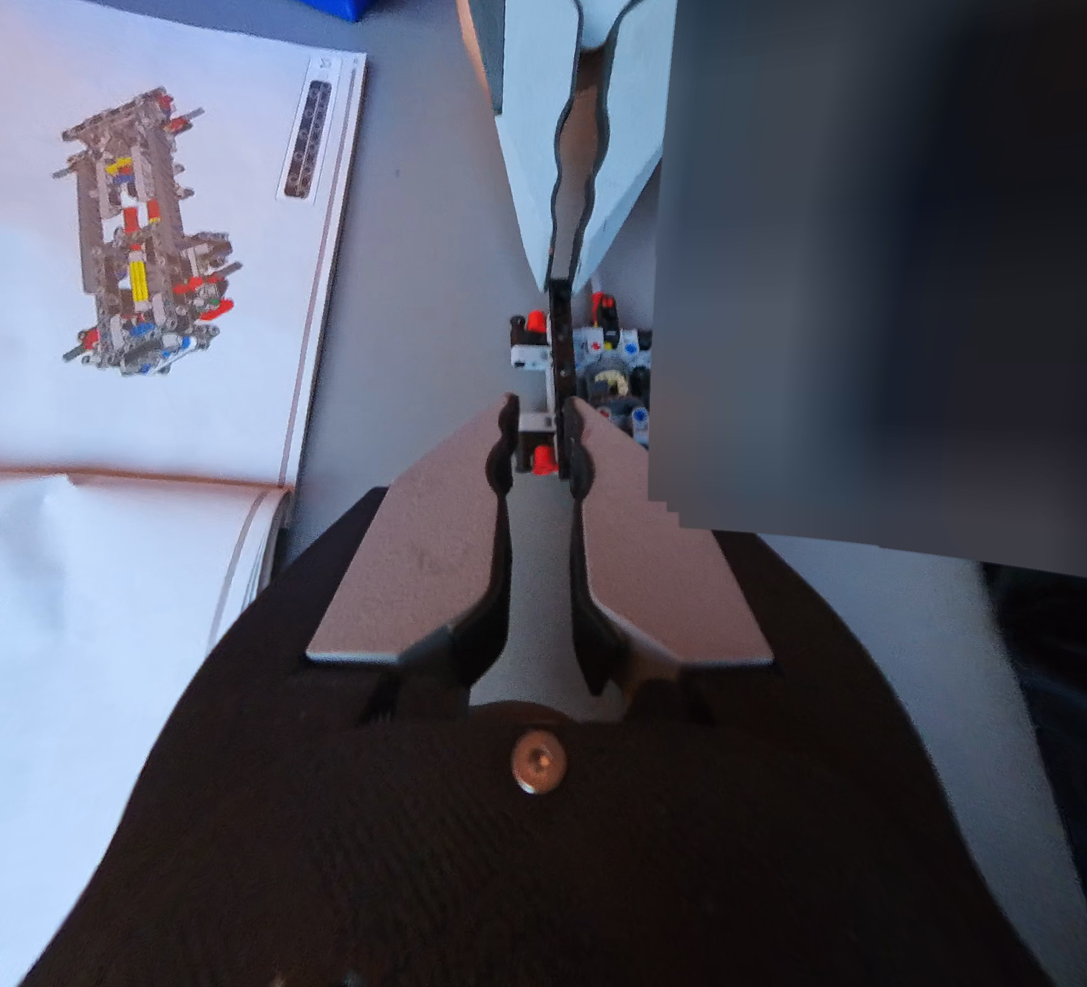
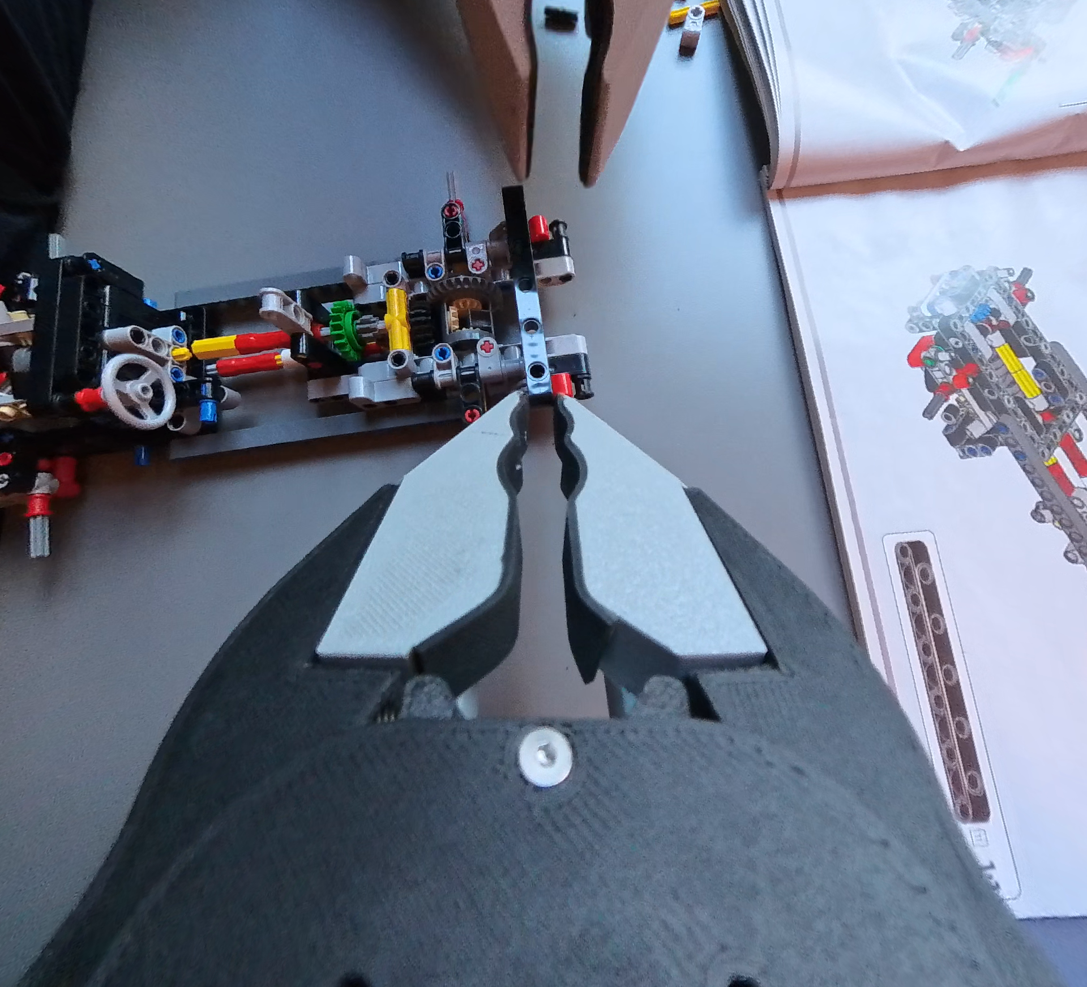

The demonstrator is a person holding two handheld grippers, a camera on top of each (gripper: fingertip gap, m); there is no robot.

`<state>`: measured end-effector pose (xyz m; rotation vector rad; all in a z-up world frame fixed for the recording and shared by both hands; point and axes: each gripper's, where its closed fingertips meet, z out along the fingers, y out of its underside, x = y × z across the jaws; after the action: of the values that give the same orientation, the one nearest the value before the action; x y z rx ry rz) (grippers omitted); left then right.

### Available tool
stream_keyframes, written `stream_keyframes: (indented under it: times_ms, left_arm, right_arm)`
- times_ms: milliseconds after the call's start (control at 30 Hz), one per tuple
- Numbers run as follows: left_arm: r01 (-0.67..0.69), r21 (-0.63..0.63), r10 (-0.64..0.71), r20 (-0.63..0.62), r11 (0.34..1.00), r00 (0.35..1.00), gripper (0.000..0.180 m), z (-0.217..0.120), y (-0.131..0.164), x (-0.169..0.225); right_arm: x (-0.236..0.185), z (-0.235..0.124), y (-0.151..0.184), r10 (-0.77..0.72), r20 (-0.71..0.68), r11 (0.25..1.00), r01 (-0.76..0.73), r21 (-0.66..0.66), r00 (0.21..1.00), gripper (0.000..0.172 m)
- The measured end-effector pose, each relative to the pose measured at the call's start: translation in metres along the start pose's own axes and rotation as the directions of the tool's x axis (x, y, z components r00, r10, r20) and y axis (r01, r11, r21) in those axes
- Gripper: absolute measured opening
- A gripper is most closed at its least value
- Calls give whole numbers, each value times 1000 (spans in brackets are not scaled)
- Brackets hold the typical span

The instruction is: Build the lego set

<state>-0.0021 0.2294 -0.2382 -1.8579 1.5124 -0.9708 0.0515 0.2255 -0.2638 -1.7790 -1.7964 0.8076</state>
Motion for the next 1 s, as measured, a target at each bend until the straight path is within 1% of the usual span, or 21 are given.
stream_keyframes:
  times_ms: [67, 200, 300, 333, 467, 700, 1000]
  left_arm:
    - [-11, -24, 10, -22, 1000, 1000, 13, 9, -5, 3]
    - [-78, -93, 75, -34, 993, 997, 15, 35, -8, 8]
    - [-85, -112, 79, -50, 990, 996, 8, 48, -8, 11]
    - [-90, -107, 86, -40, 990, 995, 4, 49, -8, 8]
    - [-99, -101, 96, -37, 990, 995, 4, 50, -8, 8]
    - [-116, -98, 117, -2, 988, 993, 4, 52, -7, 8]
    - [-103, -112, 105, 21, 988, 994, 4, 49, -4, 8]
  right_arm:
    - [0, 0, 0, -3, 1, 1000, 3, -9, 1000, 5]
    - [0, 3, 2, -26, -5, 999, 26, -40, 1000, 5]
    - [1, 6, 2, -48, -3, 997, 48, -52, 999, 5]
    - [1, 6, 2, -52, 0, 997, 52, -57, 999, 5]
    - [0, 7, 3, -58, 7, 996, 58, -60, 998, 4]
    - [1, 8, 5, -106, -10, 988, 105, -113, 994, 4]
    - [0, 14, 2, -179, 107, 966, 195, -167, 978, 5]
